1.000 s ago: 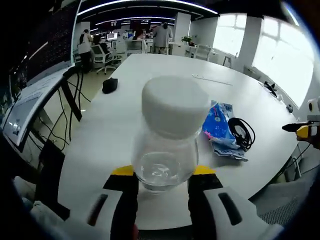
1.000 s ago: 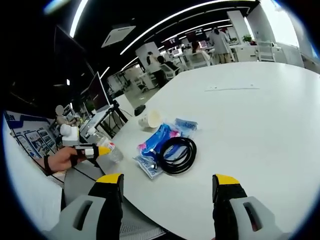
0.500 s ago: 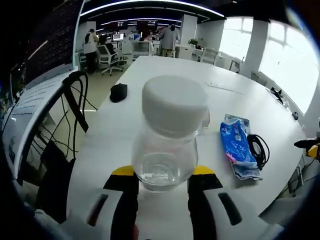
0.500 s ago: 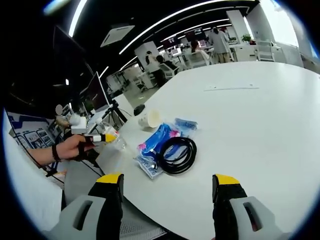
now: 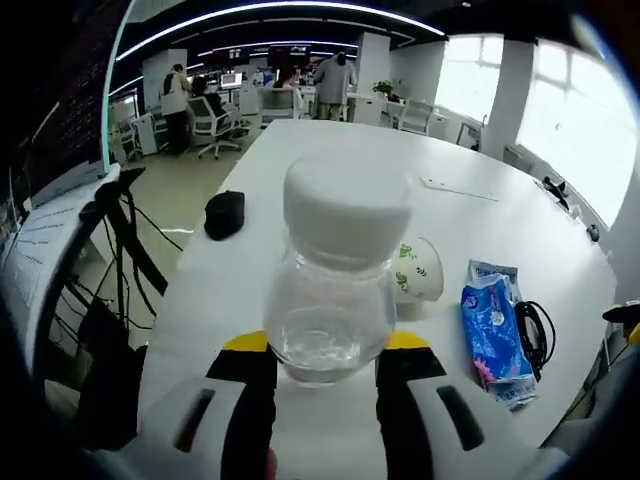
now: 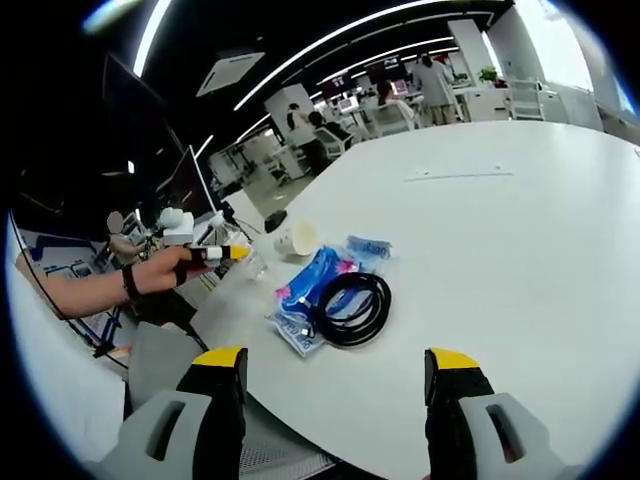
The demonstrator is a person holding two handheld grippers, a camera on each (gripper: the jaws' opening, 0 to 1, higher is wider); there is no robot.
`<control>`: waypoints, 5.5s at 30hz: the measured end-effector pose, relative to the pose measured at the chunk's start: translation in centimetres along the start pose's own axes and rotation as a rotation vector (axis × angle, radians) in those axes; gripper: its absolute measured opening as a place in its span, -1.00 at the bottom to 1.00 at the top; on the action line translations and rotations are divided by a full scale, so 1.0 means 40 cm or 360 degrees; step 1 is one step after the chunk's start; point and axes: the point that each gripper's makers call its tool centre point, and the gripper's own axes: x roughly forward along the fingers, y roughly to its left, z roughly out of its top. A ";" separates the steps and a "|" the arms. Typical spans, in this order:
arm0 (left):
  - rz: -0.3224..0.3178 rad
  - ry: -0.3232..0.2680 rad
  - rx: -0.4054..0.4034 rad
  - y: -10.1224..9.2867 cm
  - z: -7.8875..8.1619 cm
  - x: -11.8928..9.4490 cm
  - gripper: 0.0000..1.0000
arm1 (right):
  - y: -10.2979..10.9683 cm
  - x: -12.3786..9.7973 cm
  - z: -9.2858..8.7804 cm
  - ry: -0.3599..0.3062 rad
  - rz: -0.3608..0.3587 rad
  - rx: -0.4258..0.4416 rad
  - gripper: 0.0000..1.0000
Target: Arrange the tabletop items into an orderly group along one side of the table until the central work area is clear of visible clutter.
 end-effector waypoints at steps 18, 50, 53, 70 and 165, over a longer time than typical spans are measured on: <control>-0.0012 -0.0007 0.0016 -0.021 0.050 0.028 -0.24 | -0.001 -0.018 -0.020 0.0004 -0.0038 0.0033 0.48; -0.0061 -0.0006 -0.0082 0.011 -0.038 -0.107 -0.12 | 0.024 0.023 -0.019 -0.0010 0.0054 0.0020 0.47; -0.0063 0.0009 -0.0078 0.007 -0.060 -0.119 -0.13 | 0.030 0.027 -0.017 -0.0012 0.0067 0.0017 0.47; -0.0129 0.0063 0.0073 -0.067 -0.127 -0.151 -0.17 | 0.035 0.026 -0.018 -0.0036 0.0088 0.0017 0.47; -0.0147 0.0374 0.1956 -0.243 0.022 0.122 -0.01 | 0.011 0.024 -0.069 -0.0032 0.0090 0.0095 0.48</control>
